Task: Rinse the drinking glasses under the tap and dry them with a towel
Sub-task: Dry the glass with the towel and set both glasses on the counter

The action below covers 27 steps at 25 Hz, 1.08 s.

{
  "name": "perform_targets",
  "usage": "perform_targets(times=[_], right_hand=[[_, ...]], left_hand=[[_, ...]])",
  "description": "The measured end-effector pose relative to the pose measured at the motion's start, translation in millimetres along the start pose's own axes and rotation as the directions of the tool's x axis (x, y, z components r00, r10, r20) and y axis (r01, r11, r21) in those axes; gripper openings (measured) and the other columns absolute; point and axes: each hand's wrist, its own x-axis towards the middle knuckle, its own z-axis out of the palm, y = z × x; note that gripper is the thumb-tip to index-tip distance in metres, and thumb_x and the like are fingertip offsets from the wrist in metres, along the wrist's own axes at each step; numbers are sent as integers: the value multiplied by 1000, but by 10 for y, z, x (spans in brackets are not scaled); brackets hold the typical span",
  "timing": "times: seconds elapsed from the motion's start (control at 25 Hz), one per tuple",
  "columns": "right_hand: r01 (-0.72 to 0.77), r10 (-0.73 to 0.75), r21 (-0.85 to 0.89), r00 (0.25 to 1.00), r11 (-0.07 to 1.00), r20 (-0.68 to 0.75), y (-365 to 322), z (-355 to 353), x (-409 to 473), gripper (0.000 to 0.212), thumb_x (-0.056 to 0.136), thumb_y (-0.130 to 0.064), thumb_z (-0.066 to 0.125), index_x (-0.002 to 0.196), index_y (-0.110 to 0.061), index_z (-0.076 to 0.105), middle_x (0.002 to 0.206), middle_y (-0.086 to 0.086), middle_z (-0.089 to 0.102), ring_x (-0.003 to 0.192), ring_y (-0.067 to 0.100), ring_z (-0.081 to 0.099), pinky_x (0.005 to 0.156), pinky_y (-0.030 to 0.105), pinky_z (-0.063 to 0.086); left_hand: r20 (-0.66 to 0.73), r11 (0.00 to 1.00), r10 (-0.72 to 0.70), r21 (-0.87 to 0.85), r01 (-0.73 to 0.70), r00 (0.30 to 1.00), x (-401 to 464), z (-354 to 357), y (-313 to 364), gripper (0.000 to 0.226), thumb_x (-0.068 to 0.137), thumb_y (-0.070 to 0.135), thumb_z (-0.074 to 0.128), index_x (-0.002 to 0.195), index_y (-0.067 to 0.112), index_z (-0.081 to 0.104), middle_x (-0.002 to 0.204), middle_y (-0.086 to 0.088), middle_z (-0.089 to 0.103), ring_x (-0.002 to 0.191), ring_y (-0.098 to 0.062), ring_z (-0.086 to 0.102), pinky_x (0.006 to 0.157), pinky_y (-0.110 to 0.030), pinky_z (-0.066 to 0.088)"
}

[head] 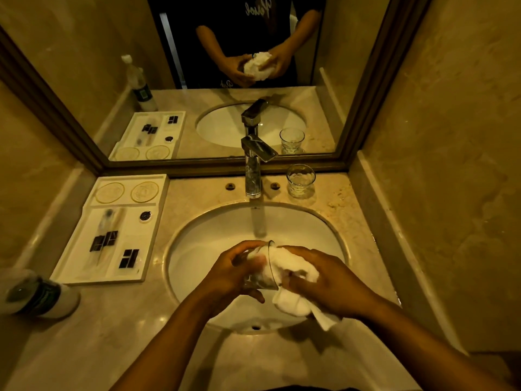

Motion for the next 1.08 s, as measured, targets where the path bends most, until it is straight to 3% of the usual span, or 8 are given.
perform_targets(times=[0.16,0.28,0.4,0.52,0.68,0.84,1.0,1.08], right_hand=[[127,-130,-509,991,851,29,-16,102,27,67,87,-62,55,147,-51,26,135,-7,46,114,19,56,91,26,51],[156,-165,-586,986,795,38,-1,125,133,66,89,-59,55,147,-48,28,132,-4,49,108,20,57,87,27,52],[60,-67,-347,998,936,-9,-18,192,199,45,87,-53,61,131,-43,54,113,-8,63,99,13,61,86,30,54],[-45,48,167,999,985,-11,-72,260,235,11,89,-32,68,99,-36,73,91,-12,73,86,5,69,81,23,56],[-214,211,531,975,820,68,-196,247,149,14,94,-10,61,96,-17,73,90,-2,75,89,22,70,83,33,57],[-467,404,810,858,355,318,-225,263,92,27,105,-17,40,113,-5,62,102,15,62,72,27,58,63,26,49],[-449,351,547,893,706,281,-219,153,81,31,101,-19,50,129,-25,60,120,-10,67,100,-3,66,85,14,51],[-58,83,371,995,927,-52,-89,-20,230,31,93,-19,65,118,-38,65,112,-20,68,109,-2,64,90,20,49]], left_hand=[[-302,983,-169,10,181,938,62,234,86,42,89,56,65,101,18,78,94,-14,78,76,-36,70,48,-31,51],[-348,980,-180,19,199,920,107,264,96,40,88,54,68,97,16,79,91,-14,78,73,-36,69,45,-28,48],[-384,989,-53,109,102,922,92,267,87,33,88,49,71,86,18,80,83,-9,78,69,-35,71,42,-28,48],[-397,977,89,212,-4,914,58,262,80,30,88,45,71,86,17,81,81,-6,77,64,-24,71,42,-27,49],[-366,920,253,377,-106,896,30,232,86,26,89,39,72,87,15,81,79,3,76,67,-12,70,47,-26,52],[-155,701,539,628,-338,828,133,178,178,18,83,42,75,86,26,80,82,18,70,79,-2,66,66,-13,50],[-190,817,506,418,-397,841,210,238,282,28,78,52,66,94,30,73,94,10,70,90,-7,67,71,-20,56],[-214,969,235,130,-211,948,192,292,325,41,80,53,67,109,25,70,106,-1,72,97,-21,68,62,-29,59]])
